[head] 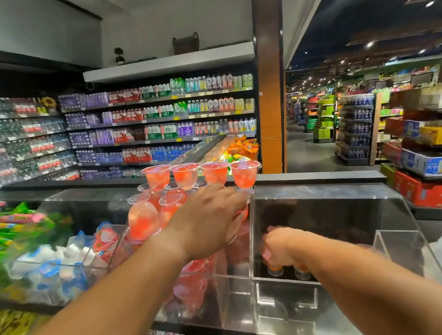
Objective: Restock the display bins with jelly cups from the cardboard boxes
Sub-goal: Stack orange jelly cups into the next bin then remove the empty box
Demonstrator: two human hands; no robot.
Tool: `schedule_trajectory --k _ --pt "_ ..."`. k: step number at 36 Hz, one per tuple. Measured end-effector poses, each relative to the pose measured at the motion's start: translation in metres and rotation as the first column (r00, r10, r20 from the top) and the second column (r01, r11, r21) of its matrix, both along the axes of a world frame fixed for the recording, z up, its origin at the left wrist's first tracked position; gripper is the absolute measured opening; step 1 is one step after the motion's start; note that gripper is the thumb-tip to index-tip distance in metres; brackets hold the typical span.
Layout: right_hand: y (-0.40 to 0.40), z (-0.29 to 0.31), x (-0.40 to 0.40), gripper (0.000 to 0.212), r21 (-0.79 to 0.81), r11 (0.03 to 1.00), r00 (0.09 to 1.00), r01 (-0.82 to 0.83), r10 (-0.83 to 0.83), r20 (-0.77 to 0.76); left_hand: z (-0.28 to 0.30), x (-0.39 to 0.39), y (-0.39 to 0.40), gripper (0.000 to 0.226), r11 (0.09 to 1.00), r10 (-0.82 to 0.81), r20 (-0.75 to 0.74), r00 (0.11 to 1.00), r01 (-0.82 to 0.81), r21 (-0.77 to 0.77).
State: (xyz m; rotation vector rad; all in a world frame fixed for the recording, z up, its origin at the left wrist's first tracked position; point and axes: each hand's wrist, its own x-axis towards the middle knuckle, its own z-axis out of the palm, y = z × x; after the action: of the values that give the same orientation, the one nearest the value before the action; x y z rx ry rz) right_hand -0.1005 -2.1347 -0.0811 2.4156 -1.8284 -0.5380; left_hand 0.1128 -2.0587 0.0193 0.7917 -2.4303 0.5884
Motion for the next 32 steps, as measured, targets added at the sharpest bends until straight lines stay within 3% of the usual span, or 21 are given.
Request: schedule_trajectory --k 4,8,13,16,18,20,22,23,25,27,29,32 --pt "-0.002 -0.007 0.002 0.042 -0.012 1.0 0.997 -0.002 0.001 -0.075 0.003 -0.004 -0.001 0.03 0.999 0.038 -0.003 0.999 -0.037 0.04" --pt "0.001 -0.009 0.002 0.04 -0.085 0.996 0.999 0.007 -0.011 -0.049 0.004 -0.01 -0.003 0.026 0.999 0.023 0.001 1.0 -0.023 0.027" --pt "0.003 -0.001 -0.001 0.046 0.058 0.993 0.995 0.101 -0.102 0.012 0.004 -0.018 -0.001 0.022 1.0 0.02 -0.012 1.0 -0.02 0.005" --pt "0.025 0.023 -0.004 0.043 0.078 0.993 0.995 0.093 -0.096 0.041 0.008 -0.024 0.008 0.03 0.997 0.022 -0.019 1.0 -0.021 0.073" --pt "0.042 0.043 -0.008 0.046 -0.008 0.993 0.983 0.12 -0.118 0.143 0.011 -0.03 0.013 0.039 0.985 0.034 -0.054 0.998 -0.024 0.173" --pt "0.059 0.065 -0.014 0.048 -0.019 0.988 0.939 0.155 -0.141 0.313 0.016 -0.04 0.015 0.049 0.956 0.049 -0.124 0.991 -0.011 0.292" --pt "0.073 0.09 -0.023 0.021 0.044 0.988 0.863 0.151 -0.153 0.482 0.019 -0.053 0.017 0.062 0.913 0.048 -0.188 0.981 0.033 0.406" --pt "0.084 0.104 -0.028 0.015 0.105 0.984 0.779 0.142 -0.176 0.602 0.021 -0.061 0.019 0.067 0.89 0.042 -0.224 0.974 0.066 0.451" --pt "0.108 0.13 -0.036 0.028 0.224 0.973 0.53 0.063 -0.223 0.818 0.023 -0.078 0.022 0.071 0.85 0.036 -0.275 0.961 0.116 0.515" --pt "0.127 0.141 -0.041 0.047 0.23 0.973 0.367 -0.036 -0.201 0.908 0.025 -0.093 0.023 0.068 0.822 0.046 -0.277 0.96 0.121 0.557" --pt "0.131 0.134 -0.042 0.059 0.13 0.991 0.374 -0.012 -0.116 0.92 0.024 -0.108 0.02 0.063 0.807 0.072 -0.277 0.958 0.107 0.58" --pt "0.128 0.12 -0.044 0.075 -0.036 0.993 0.488 0.109 -0.022 0.873 0.021 -0.126 0.018 0.062 0.779 0.098 -0.304 0.948 0.117 0.616"
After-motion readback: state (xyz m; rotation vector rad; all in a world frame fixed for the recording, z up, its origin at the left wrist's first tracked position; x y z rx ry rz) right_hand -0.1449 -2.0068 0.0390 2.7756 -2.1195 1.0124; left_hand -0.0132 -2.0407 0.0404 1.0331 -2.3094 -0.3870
